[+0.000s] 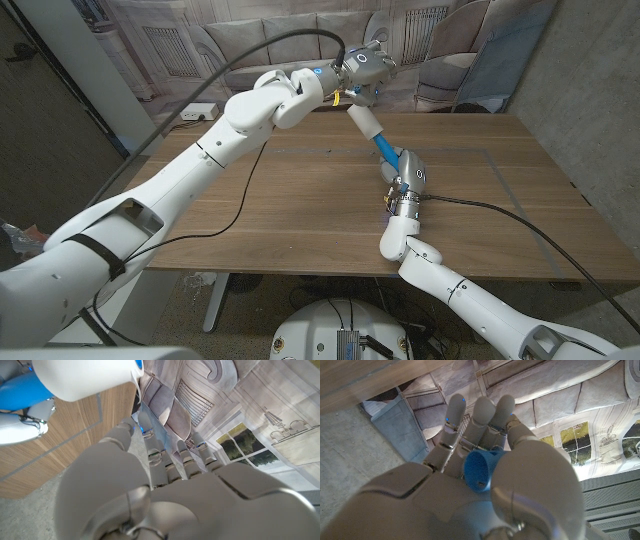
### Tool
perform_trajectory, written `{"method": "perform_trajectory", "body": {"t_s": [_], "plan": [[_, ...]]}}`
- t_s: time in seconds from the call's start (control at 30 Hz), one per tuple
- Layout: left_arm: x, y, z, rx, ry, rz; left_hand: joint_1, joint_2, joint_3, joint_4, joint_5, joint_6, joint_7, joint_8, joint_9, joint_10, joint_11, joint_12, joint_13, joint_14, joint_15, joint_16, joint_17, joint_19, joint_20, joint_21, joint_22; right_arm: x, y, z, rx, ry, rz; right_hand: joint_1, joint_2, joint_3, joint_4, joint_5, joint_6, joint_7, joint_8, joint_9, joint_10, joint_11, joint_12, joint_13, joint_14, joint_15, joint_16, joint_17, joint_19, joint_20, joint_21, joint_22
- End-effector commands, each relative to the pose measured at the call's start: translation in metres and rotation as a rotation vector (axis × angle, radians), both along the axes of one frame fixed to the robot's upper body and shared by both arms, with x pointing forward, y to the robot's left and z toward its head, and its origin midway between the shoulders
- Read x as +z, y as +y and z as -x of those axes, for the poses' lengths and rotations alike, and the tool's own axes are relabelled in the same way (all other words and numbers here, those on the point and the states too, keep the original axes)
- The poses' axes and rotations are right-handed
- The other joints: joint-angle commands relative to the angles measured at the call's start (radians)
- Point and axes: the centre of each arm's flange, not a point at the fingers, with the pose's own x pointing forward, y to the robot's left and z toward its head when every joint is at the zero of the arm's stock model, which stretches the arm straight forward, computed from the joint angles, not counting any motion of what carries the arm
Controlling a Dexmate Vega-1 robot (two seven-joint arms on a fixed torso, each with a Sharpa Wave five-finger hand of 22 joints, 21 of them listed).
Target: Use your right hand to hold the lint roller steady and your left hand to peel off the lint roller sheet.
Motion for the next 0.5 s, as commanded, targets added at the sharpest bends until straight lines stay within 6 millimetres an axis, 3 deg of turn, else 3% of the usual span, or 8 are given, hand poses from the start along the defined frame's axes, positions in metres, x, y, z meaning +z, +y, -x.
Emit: {"method": "perform_trajectory", "body": {"t_s": [0.03,0.17,0.3,0.5], "plan": [[0.001,0.001,-0.006,0.131,0.046,-0.028,-0.023,-0.01,-0.003,0.006,-0.005,-0.046,0.008,-0.035,-0.017,-0.029,0.015,-0.012,0.0,-0.017,-0.042,-0.006,0.002,-0.017,0.004,-0.005,0.001,0.0,0.001,0.006,-0.004,-0.012,0.008,0.002,0.01,-0.003,0.002,0.008,0.096,0.091,0.004,0.0,0.041,0.03,-0.004,0.004,-0.004,-0.012,0.0,0.009,-0.003,-0.139,0.005,0.003],[-0.003,0.0,-0.002,0.126,-0.03,-0.027,-0.024,-0.01,-0.002,0.006,-0.006,-0.048,0.006,-0.04,-0.022,-0.034,0.016,-0.017,-0.002,-0.017,-0.041,-0.005,0.002,-0.018,0.005,-0.005,0.001,0.0,0.002,0.005,-0.008,-0.01,0.001,0.002,0.008,-0.004,0.001,0.008,0.095,0.09,0.005,0.002,0.041,0.03,-0.004,0.005,-0.01,-0.012,-0.006,0.004,-0.003,-0.139,0.005,0.003],[-0.003,0.003,0.002,0.079,-0.051,-0.013,-0.001,0.005,0.014,-0.007,-0.001,0.01,-0.013,-0.027,-0.029,-0.003,-0.007,-0.012,-0.008,0.003,-0.051,0.004,0.0,0.0,0.004,0.003,0.0,-0.001,0.003,0.005,-0.003,-0.005,-0.001,0.003,0.01,-0.003,0.002,0.008,0.095,0.09,0.006,0.004,0.042,0.03,-0.006,0.0,-0.003,-0.012,0.0,0.012,-0.002,-0.139,0.005,0.003],[-0.004,0.001,0.004,0.09,-0.039,-0.022,0.021,0.02,0.029,-0.017,0.003,0.066,-0.028,0.0,-0.016,0.029,-0.018,-0.002,-0.008,0.028,-0.063,0.012,-0.002,0.025,0.006,0.014,0.0,0.0,0.003,0.006,0.002,-0.02,0.002,0.003,0.01,-0.005,0.002,0.008,0.095,0.089,0.005,0.003,0.041,0.03,-0.004,0.004,-0.002,-0.012,-0.002,0.012,-0.002,-0.139,0.005,0.003]]}}
